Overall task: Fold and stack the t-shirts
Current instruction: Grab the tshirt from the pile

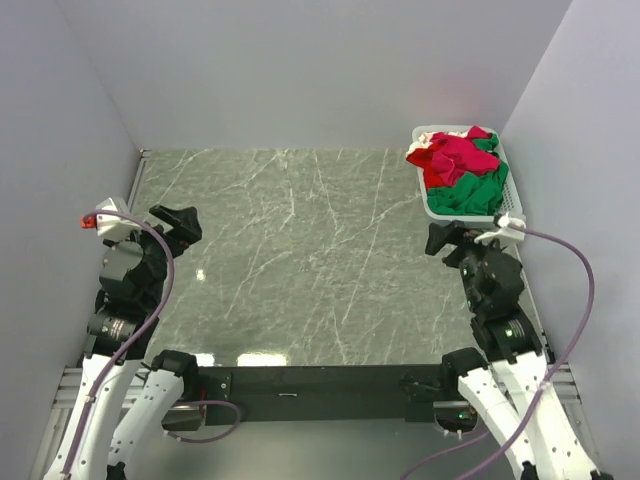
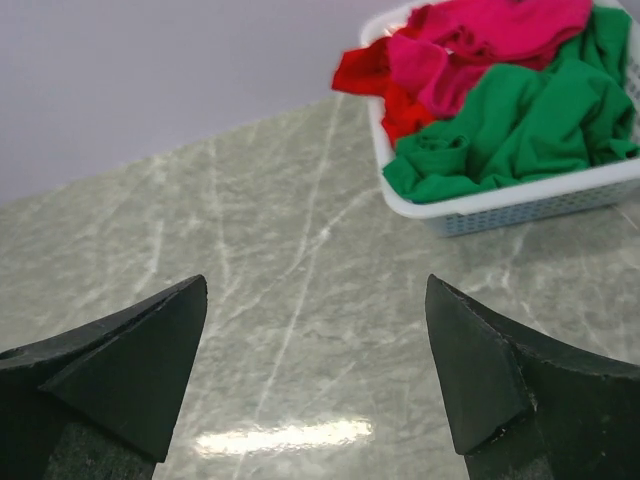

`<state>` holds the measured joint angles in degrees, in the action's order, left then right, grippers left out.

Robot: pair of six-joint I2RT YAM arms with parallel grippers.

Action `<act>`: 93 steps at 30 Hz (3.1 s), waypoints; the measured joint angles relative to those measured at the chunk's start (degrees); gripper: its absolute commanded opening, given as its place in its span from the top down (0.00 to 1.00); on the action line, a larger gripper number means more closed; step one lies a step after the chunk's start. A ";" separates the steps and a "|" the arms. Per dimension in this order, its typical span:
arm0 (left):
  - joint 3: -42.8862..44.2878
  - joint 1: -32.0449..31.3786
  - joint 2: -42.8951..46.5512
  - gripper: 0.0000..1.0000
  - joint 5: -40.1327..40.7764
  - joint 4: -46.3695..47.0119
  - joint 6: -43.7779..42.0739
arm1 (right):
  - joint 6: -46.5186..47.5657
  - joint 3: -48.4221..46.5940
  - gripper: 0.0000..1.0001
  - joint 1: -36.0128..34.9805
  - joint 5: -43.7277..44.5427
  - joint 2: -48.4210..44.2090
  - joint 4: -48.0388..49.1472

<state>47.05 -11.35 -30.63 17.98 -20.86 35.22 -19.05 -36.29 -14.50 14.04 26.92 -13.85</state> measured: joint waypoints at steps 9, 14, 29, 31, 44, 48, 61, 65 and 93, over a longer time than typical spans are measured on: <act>-0.09 0.00 -0.11 0.01 -0.04 0.04 0.44 | 2.43 -20.70 0.02 -0.26 6.40 31.15 -1.77; -0.13 0.00 -2.56 0.01 -2.32 -0.07 0.35 | 3.30 -34.03 0.01 0.24 11.82 48.33 -4.46; -0.13 0.00 -3.78 0.01 -5.25 -0.87 0.07 | 2.43 -52.83 0.07 14.84 6.21 76.13 -7.28; -0.13 0.00 -3.82 0.01 -5.25 -0.87 -0.02 | 2.45 -53.31 0.07 14.97 5.03 77.50 -7.21; -0.13 0.00 -4.37 0.01 -5.05 -0.94 -0.09 | 2.45 -56.11 0.36 17.16 0.50 84.00 -6.47; -0.13 0.00 -4.35 0.01 -4.79 -1.01 -0.09 | 3.10 -60.13 0.63 17.42 -0.63 87.38 -7.26; -0.13 0.00 -4.09 0.01 -4.52 -1.16 -0.11 | 3.74 -57.88 1.00 17.09 2.27 77.24 -6.99; -0.13 0.00 -4.09 0.01 -4.59 -1.16 -0.11 | 3.69 -56.35 1.00 16.63 5.33 66.27 -6.73; -0.13 0.00 -2.82 0.01 -4.59 -1.07 -0.09 | 4.52 -82.23 1.00 3.91 -27.82 47.12 1.55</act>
<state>46.92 -11.35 -33.45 13.39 -21.93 35.14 -14.52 -118.52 -10.59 -13.78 74.04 -12.29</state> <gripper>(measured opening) 0.994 0.020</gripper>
